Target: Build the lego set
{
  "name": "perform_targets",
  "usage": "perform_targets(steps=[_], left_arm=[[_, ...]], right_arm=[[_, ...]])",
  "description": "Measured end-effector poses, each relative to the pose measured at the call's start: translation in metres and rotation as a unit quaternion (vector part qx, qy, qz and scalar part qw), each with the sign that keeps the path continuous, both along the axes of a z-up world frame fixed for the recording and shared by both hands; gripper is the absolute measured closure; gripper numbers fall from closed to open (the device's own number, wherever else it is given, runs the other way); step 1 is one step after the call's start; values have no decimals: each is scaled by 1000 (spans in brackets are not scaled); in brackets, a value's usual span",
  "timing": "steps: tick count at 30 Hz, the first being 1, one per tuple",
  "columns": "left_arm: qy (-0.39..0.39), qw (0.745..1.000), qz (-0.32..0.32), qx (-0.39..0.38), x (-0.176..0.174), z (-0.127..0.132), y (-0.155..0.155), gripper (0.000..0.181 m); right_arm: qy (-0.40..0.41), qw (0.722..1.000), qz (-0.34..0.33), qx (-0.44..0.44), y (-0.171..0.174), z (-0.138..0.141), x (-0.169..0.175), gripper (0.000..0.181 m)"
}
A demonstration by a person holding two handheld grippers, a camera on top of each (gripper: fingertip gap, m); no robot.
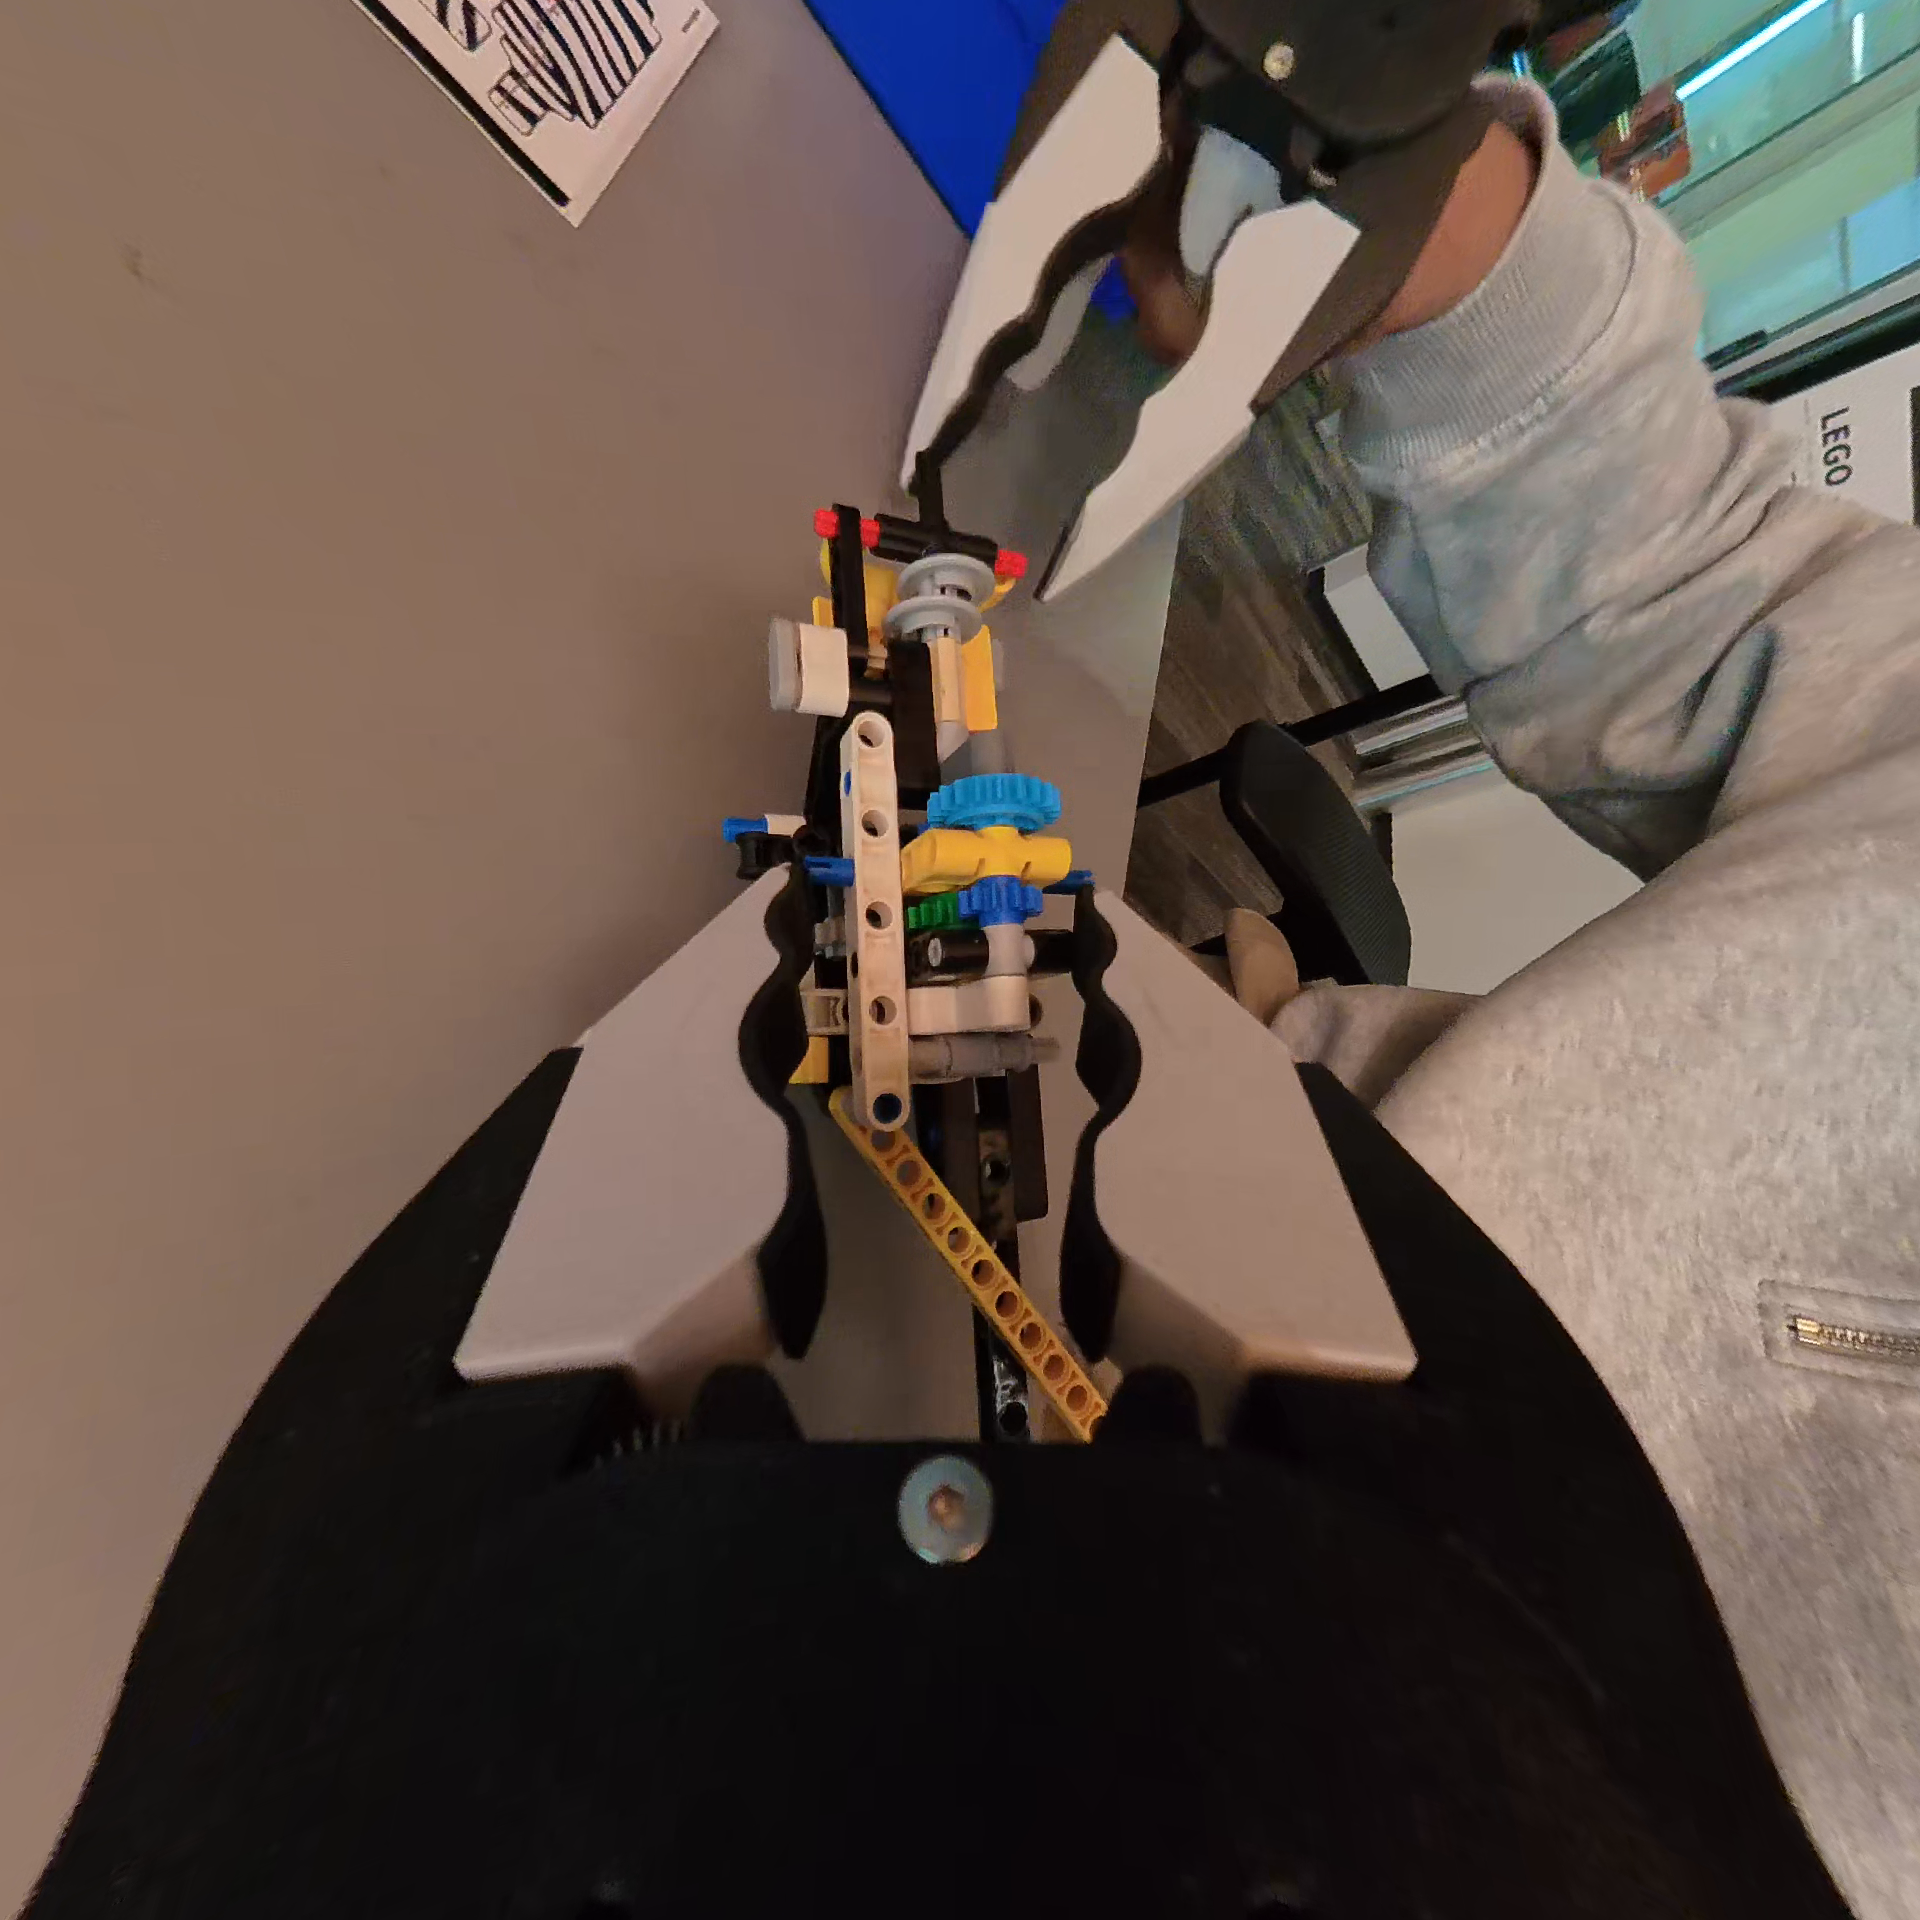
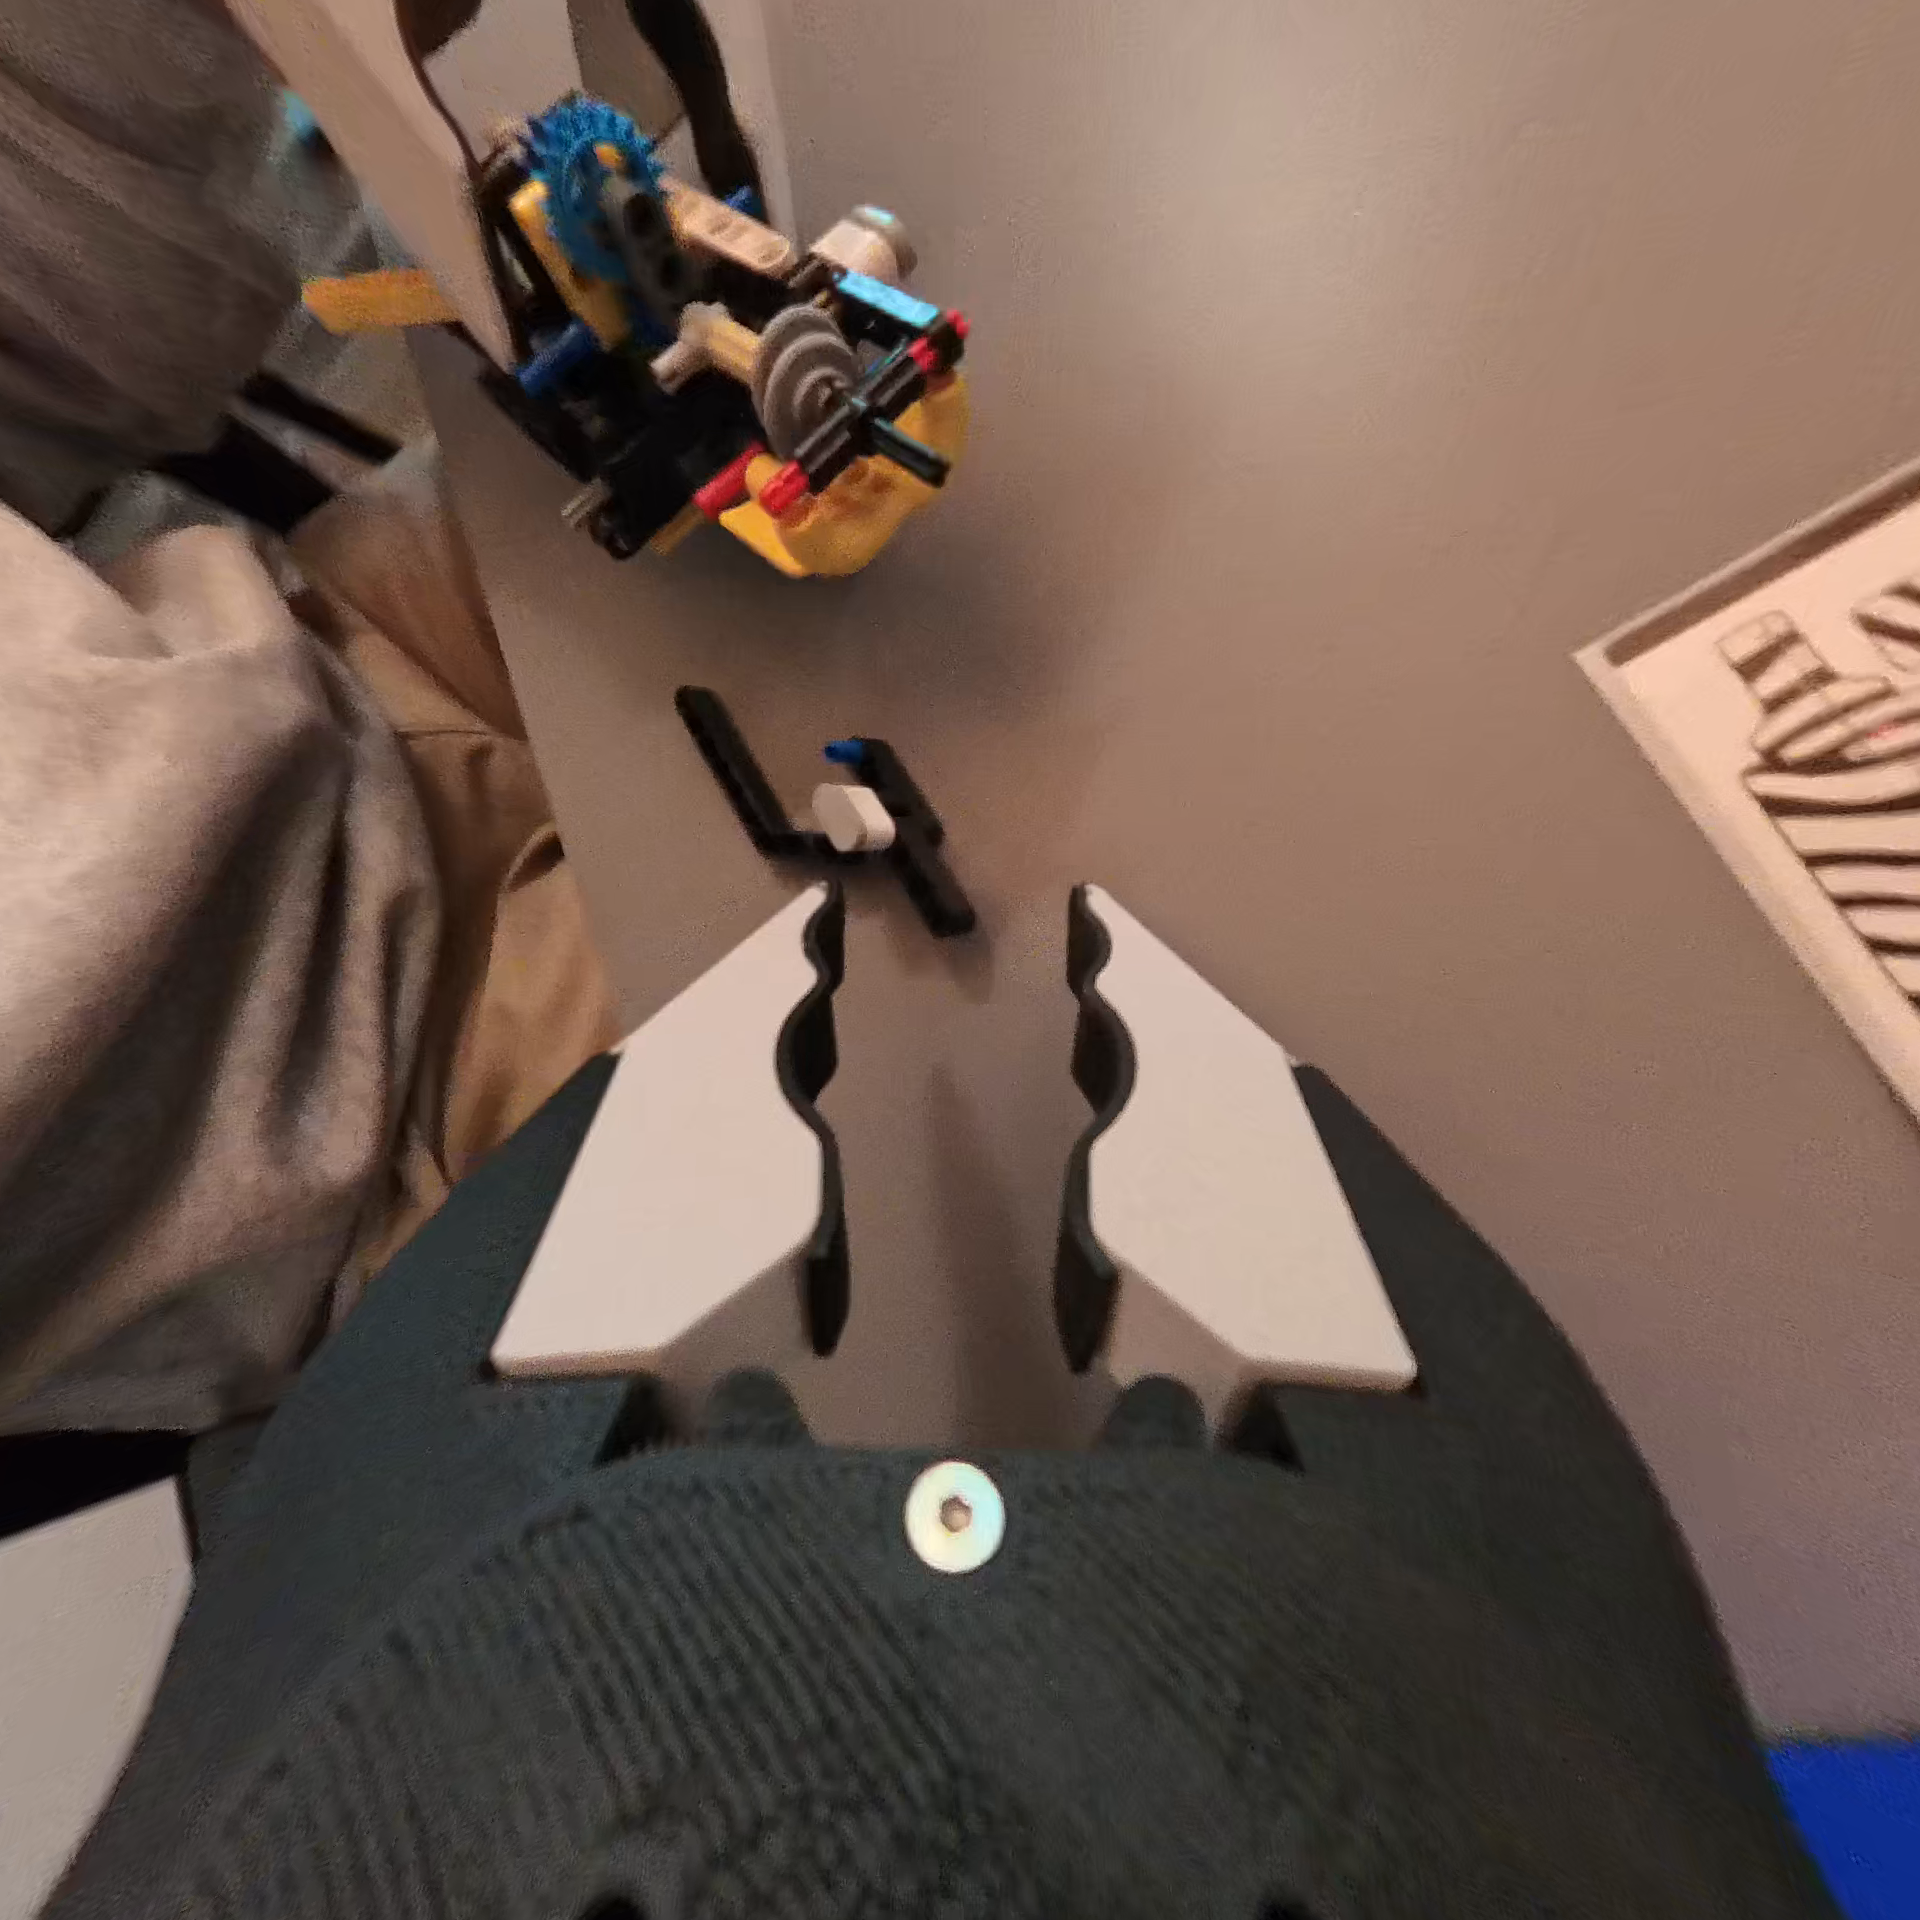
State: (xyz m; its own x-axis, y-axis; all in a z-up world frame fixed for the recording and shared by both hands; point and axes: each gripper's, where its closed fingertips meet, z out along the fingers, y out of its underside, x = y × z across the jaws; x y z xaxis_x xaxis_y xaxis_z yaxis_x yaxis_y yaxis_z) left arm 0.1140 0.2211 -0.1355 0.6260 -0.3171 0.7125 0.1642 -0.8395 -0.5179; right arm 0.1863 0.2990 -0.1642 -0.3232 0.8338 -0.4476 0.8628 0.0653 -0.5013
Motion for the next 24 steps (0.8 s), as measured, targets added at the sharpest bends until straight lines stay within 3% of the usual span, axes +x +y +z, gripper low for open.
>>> perform_targets(steps=[3, 7, 13, 17, 21, 24], left_arm=[[5, 1000, -2, -2, 2, -2, -2, 133], [43, 999, -2, -16, -4, -14, -3, 133], [55, 998, -14, -5, -3, -13, -3, 132], [22, 1000, 6, 16, -5, 5, -1, 124], [15, 997, 41, 71, -12, 38, 2, 117], [-18, 992, 22, 122, 10, 69, -5, 121]], right_arm=[[-46, 997, 45, 46, -3, -17, 3, 140], [-34, 989, 92, 114, -17, -24, 4, 168], [78, 973, 93, 198, -21, -8, 2, 173], [202, 934, 86, 281, -24, 18, 3, 175], [249, 909, 78, 323, -31, 31, 12, 175], [296, 896, 75, 322, -48, 52, 16, 175]])
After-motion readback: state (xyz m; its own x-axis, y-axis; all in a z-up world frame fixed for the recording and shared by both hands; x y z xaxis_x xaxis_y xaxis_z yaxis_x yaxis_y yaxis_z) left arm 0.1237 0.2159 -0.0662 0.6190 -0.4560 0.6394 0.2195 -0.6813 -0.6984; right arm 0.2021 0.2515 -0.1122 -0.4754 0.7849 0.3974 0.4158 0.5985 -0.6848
